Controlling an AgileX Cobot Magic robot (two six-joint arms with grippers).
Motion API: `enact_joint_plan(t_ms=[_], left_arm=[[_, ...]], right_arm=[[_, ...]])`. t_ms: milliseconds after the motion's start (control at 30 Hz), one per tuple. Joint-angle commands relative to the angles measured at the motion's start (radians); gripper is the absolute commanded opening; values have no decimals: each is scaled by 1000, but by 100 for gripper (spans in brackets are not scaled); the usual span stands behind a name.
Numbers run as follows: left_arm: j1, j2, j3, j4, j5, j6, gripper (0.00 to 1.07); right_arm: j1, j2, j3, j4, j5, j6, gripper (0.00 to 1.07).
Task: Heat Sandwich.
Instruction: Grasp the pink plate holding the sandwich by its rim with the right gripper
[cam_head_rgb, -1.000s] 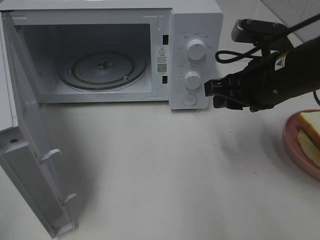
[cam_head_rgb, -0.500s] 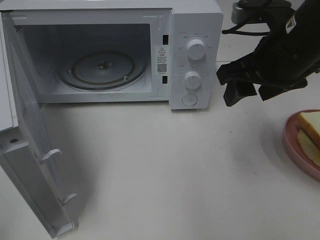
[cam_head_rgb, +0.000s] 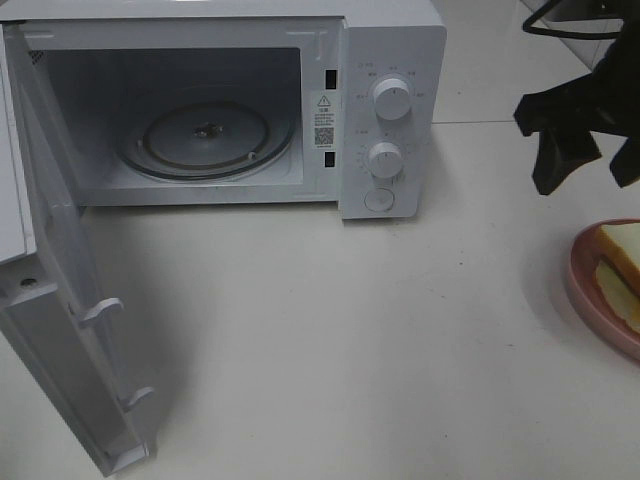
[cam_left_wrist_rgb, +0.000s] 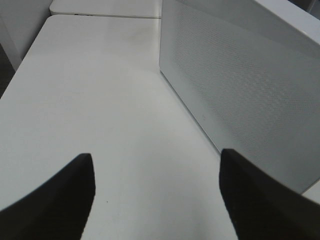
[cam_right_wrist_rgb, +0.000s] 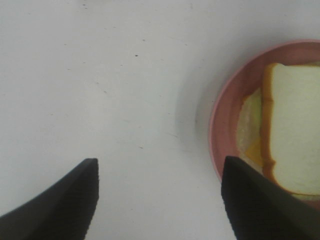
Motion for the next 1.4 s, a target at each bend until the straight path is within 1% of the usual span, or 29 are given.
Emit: enact_joint_plan(t_ms=[33, 300, 433, 500, 1000, 1133, 1200, 1233, 1400], left_arm=[[-7, -23, 1, -1, 5, 1, 67], [-7, -23, 1, -1, 5, 1, 67], [-7, -23, 1, -1, 5, 1, 67], [-7, -23, 1, -1, 5, 1, 67], [-7, -23, 1, -1, 5, 1, 67], [-7, -23, 1, -1, 5, 1, 67], [-7, -23, 1, -1, 5, 1, 67], [-7, -23, 1, -1, 5, 1, 67], [-7, -23, 1, -1, 5, 1, 67]], right_arm=[[-69, -4, -6, -6, 14, -42, 69], [-128, 0, -6, -8, 1, -67, 69], [-153, 26, -6, -4, 3, -78, 68], [-171, 64, -6, -5, -3, -79, 68], [-179, 263, 1, 0, -82, -30, 68], [-179, 279, 74, 0, -184, -16, 68], [-179, 279, 90, 0, -209, -12, 68], [-179, 279, 121, 1, -251, -4, 68], [-187, 296, 162, 1, -312, -3, 68]])
